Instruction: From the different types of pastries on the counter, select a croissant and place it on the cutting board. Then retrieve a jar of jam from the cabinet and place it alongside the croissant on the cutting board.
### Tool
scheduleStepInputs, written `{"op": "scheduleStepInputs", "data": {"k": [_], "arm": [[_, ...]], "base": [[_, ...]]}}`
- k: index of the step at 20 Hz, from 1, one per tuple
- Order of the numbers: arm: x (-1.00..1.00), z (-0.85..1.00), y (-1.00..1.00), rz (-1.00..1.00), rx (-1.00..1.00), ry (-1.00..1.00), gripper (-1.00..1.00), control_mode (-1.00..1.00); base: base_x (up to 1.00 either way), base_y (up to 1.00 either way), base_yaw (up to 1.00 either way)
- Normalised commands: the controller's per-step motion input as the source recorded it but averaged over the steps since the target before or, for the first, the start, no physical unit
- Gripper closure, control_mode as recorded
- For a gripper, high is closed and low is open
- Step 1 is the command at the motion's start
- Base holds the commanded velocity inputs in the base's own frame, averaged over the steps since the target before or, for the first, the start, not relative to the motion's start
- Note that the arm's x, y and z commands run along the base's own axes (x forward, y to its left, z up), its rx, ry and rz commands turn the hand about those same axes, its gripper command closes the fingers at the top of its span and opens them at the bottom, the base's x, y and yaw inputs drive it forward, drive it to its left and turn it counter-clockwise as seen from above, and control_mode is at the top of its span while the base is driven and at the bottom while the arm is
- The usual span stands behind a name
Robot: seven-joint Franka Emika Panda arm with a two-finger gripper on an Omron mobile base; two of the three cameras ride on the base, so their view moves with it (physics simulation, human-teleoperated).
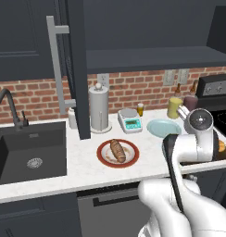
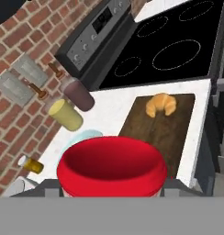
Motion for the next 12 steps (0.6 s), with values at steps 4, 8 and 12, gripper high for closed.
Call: {"op": "scheduleStepInputs", "data": {"k": [4, 8, 12], "arm": [[-0.11, -0.97, 0.0, -0.34, -0.2, -0.32, 1.0, -1.0], [0.01, -0.49, 0.0, -0.42, -0.24, 0.04, 1.0, -1.0], [0.09, 0.0, 0.0, -0.03, -0.15, 0.22, 1.0, -1.0]], "base": [[0.0, 0.0, 0.0], [0.0, 0.0, 0.0], [0.0, 0.0, 0.0]]}}
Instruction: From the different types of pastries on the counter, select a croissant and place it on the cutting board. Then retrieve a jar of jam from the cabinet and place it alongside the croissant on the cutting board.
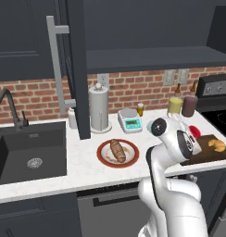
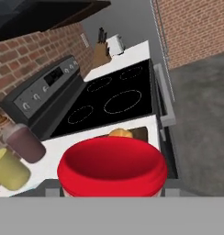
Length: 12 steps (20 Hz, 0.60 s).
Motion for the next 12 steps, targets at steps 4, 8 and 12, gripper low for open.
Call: {"op": "scheduleStepInputs", "data": {"k": [4, 8, 12], "arm": [[0.06, -0.06, -0.03, 0.0, 0.0, 0.01, 1.0, -1.0], [0.4, -0.35, -0.28, 0.0, 0.0, 0.01, 1.0, -1.0], [0.34, -0.55, -0.22, 0.0, -0.02, 0.04, 1.0, -1.0]], "base": [[0.0, 0.0, 0.0], [0.0, 0.0, 0.0], [0.0, 0.0, 0.0]]}}
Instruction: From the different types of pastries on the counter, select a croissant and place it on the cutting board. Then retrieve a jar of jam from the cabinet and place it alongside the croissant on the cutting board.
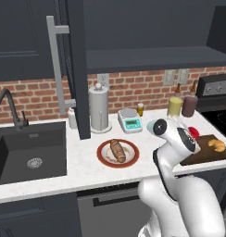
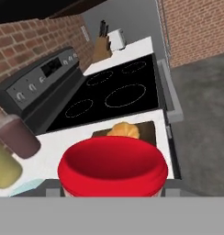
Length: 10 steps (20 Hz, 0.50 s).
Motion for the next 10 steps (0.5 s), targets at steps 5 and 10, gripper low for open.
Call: {"op": "scheduleStepInputs", "data": {"k": [5, 10], "arm": [[0.22, -0.56, -0.02, 0.0, -0.11, 0.07, 1.0, -1.0], [0.15, -0.51, -0.07, 0.0, -0.15, 0.12, 1.0, -1.0]], "base": [[0.0, 0.0, 0.0], [0.0, 0.0, 0.0]]}}
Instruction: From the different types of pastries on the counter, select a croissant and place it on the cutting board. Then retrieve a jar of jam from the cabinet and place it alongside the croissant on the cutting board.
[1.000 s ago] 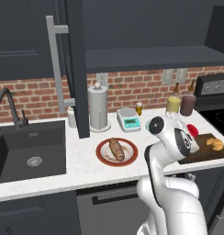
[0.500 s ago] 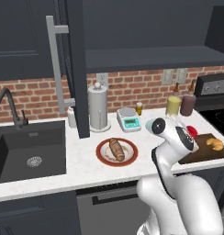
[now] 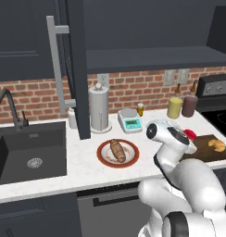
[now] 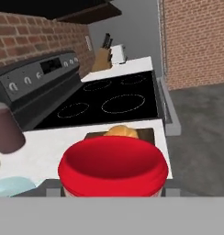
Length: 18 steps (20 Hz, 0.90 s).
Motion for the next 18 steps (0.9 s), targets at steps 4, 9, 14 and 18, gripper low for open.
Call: {"op": "scheduleStepInputs", "data": {"k": [4, 9, 14, 18], "arm": [[0.19, -0.49, -0.34, 0.0, -0.2, 0.14, 1.0, -1.0], [0.04, -0.42, -0.37, 0.0, -0.14, 0.09, 1.0, -1.0], [0.0, -0.1, -0.13, 0.0, -0.07, 0.05, 1.0, -1.0], [0.17, 0.0, -0.11, 0.0, 0.03, 0.02, 1.0, -1.0]], "base": [[0.0, 0.0, 0.0], [0.0, 0.0, 0.0], [0.0, 0.0, 0.0], [0.0, 0.0, 0.0]]}}
